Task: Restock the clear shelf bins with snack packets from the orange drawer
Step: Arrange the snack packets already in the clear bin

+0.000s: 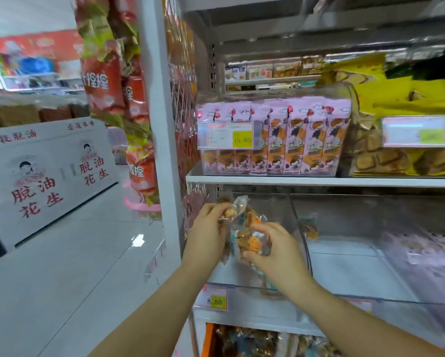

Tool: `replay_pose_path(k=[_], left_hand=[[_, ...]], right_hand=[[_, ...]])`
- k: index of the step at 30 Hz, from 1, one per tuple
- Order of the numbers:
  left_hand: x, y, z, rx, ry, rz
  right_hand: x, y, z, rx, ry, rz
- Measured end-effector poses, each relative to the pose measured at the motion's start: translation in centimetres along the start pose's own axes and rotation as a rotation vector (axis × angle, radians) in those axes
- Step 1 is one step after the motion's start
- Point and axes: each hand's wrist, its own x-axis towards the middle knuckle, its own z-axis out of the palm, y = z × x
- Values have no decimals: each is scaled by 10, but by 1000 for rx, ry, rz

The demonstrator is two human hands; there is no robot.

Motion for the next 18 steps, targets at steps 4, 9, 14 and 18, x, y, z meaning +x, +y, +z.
replay_pose_path(k=[4,9,14,18], left_hand=[[15,-19,13,-60,73,-81],[19,-30,18,-79,85,-64],[0,-25,8,-152,64,-55],[-22,-12,-8,-265,59,-111]], right_hand=[[27,8,29,-7,-6,19],[51,19,58,-89,-197,50],[53,14,46,42,-259,65],[35,4,20,143,-115,112]])
